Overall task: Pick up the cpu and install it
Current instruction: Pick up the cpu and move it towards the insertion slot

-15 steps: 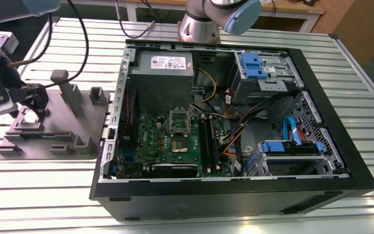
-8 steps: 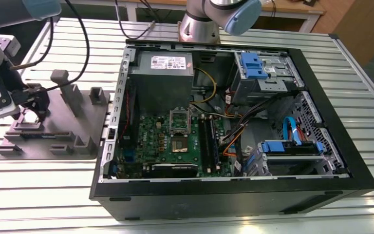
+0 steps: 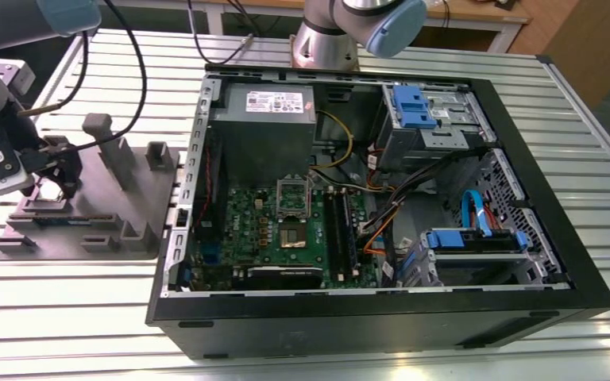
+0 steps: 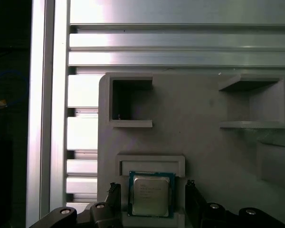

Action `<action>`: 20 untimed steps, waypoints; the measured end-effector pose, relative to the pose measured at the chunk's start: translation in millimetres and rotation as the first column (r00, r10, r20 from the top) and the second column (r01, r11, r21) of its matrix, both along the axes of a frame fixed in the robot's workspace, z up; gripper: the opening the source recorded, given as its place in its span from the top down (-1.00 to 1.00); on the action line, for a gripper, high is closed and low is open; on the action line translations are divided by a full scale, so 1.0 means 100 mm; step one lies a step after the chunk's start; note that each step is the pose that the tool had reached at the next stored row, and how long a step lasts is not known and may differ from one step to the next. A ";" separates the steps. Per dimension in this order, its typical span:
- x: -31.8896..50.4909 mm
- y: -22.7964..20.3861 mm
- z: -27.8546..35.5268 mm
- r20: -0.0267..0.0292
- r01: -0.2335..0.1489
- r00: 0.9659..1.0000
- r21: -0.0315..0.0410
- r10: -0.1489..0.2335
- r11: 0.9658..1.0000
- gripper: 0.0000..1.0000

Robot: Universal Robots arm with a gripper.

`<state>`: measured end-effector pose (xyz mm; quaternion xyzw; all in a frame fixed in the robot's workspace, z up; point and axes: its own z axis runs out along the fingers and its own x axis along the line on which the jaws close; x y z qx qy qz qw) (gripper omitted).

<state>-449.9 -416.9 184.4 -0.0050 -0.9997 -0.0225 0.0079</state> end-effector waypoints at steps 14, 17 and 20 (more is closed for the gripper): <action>0.000 0.000 -0.029 0.000 0.000 1.000 0.000 0.000 1.000 -0.12; 0.000 0.000 -0.030 0.000 -0.002 1.000 0.000 0.002 1.000 -0.12; -0.001 0.000 -0.030 0.000 -0.004 1.000 0.000 0.004 1.000 -0.12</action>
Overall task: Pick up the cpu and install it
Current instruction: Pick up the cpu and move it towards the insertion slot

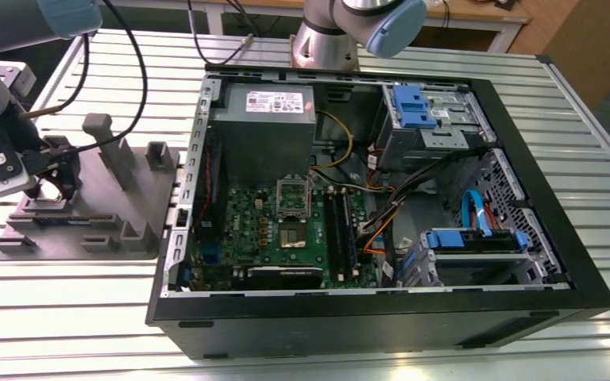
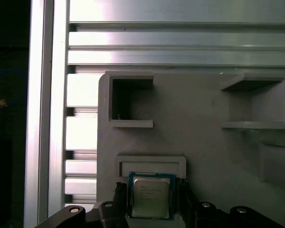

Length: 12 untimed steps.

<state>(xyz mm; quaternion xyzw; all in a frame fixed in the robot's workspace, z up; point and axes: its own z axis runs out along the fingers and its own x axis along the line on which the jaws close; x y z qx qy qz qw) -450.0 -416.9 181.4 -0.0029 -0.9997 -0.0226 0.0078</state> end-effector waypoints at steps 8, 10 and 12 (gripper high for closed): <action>-0.007 0.002 0.004 0.000 0.000 1.000 0.000 0.000 1.000 -0.12; -0.006 0.002 0.008 0.000 0.000 1.000 0.000 0.000 1.000 -0.12; -0.007 0.002 0.012 0.000 0.000 1.000 0.000 0.000 1.000 -0.12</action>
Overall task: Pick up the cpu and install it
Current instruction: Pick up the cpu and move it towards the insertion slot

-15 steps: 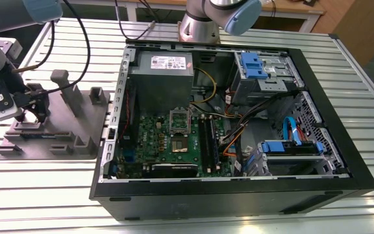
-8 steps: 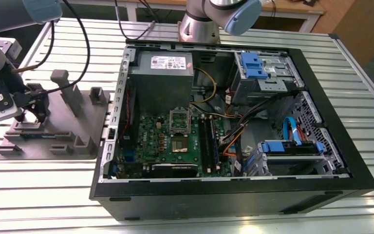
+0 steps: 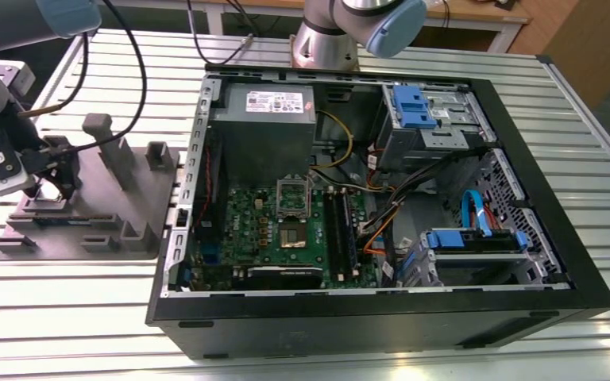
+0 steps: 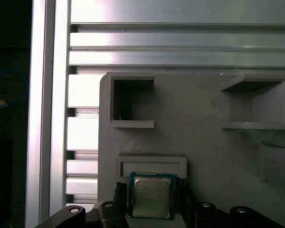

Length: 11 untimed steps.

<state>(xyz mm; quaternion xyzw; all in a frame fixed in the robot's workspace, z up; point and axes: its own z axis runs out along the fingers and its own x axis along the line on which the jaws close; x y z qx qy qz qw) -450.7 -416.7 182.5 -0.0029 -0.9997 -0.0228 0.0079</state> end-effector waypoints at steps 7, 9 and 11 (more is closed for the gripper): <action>0.000 0.000 0.007 0.000 0.000 1.000 0.000 0.000 1.000 -0.12; 0.000 0.000 0.007 0.000 0.000 1.000 0.000 0.000 1.000 -0.12; 0.000 0.000 0.008 0.000 0.000 1.000 0.000 0.000 1.000 -0.12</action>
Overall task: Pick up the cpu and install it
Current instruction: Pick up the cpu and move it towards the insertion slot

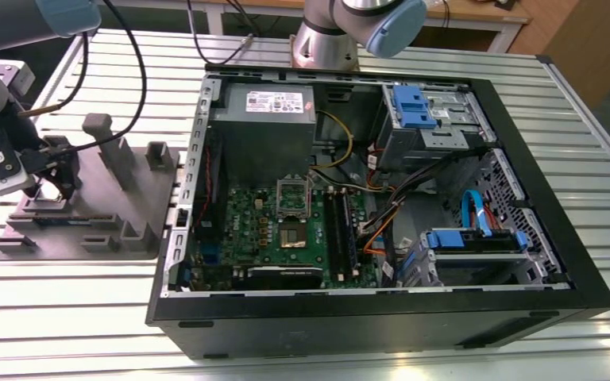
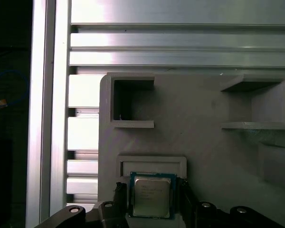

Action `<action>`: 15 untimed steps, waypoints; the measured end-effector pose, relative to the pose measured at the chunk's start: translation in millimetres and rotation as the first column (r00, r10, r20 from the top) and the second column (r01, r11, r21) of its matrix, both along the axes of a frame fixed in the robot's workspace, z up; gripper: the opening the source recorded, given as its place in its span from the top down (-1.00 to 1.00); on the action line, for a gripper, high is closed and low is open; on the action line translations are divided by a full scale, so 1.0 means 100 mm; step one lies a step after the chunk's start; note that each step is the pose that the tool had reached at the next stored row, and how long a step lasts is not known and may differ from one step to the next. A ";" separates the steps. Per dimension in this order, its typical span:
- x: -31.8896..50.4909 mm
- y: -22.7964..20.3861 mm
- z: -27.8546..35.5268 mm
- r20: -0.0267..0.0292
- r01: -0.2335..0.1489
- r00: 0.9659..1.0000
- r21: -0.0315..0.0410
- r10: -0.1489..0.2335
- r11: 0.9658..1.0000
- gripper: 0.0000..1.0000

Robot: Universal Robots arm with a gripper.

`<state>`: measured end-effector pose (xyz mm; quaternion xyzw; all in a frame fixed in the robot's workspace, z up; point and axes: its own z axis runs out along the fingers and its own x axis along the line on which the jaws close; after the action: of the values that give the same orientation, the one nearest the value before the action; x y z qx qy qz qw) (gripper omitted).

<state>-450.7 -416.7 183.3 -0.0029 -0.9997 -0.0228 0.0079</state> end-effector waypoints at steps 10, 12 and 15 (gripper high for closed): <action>0.000 0.000 0.004 0.000 0.000 1.000 0.000 0.000 1.000 0.05; 0.000 0.000 0.004 0.000 0.000 1.000 0.000 0.000 1.000 0.05; 0.000 0.000 0.014 0.000 0.000 1.000 0.000 0.000 1.000 0.05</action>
<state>-450.7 -416.7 184.7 -0.0029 -0.9997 -0.0227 0.0081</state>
